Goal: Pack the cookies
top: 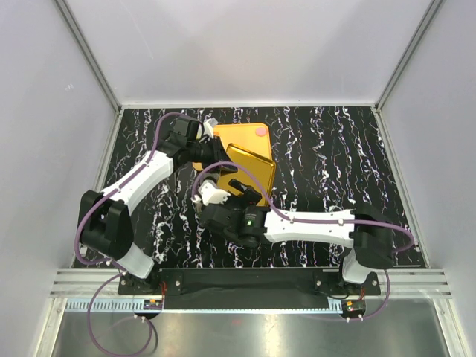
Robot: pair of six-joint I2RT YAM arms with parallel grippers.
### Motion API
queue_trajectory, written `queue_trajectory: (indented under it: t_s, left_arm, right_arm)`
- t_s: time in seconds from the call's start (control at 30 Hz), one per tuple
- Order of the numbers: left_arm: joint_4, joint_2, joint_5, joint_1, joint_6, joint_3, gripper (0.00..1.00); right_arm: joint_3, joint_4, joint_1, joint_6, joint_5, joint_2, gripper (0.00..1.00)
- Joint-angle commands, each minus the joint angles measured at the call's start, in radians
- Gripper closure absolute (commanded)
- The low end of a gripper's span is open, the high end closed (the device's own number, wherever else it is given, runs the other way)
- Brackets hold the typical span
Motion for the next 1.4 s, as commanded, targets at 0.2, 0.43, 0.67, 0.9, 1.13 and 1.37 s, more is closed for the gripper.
queue_trajectory:
  t_s: [0.2, 0.43, 0.67, 0.9, 1.13, 1.37]
  left_arm:
    - [0.018, -0.091, 0.060, 0.005, -0.018, -0.001, 1.00]
    - [0.027, -0.125, 0.074, 0.009, -0.023, -0.027, 1.00]
    - [0.049, -0.145, 0.097, 0.009, -0.038, -0.040, 0.99]
    - [0.037, -0.176, 0.079, 0.009, -0.011, -0.003, 0.45]
    - [0.010, -0.197, -0.091, 0.078, 0.009, 0.063, 0.01]
    - [-0.032, -0.140, -0.212, 0.196, 0.040, 0.245, 0.01]
  right_arm:
    - [-0.027, 0.281, -0.002, -0.281, 0.211, 0.053, 0.23]
    - [-0.038, 0.306, -0.033, -0.315, 0.208, 0.058, 0.42]
    - [-0.035, 0.343, -0.053, -0.378, 0.257, 0.052, 0.81]
    - [-0.009, 0.369, -0.051, -0.408, 0.280, 0.039, 1.00]
    - [0.052, 0.181, -0.051, -0.286, 0.205, 0.001, 1.00]
    - [0.089, -0.060, -0.058, -0.065, 0.066, -0.051, 1.00]
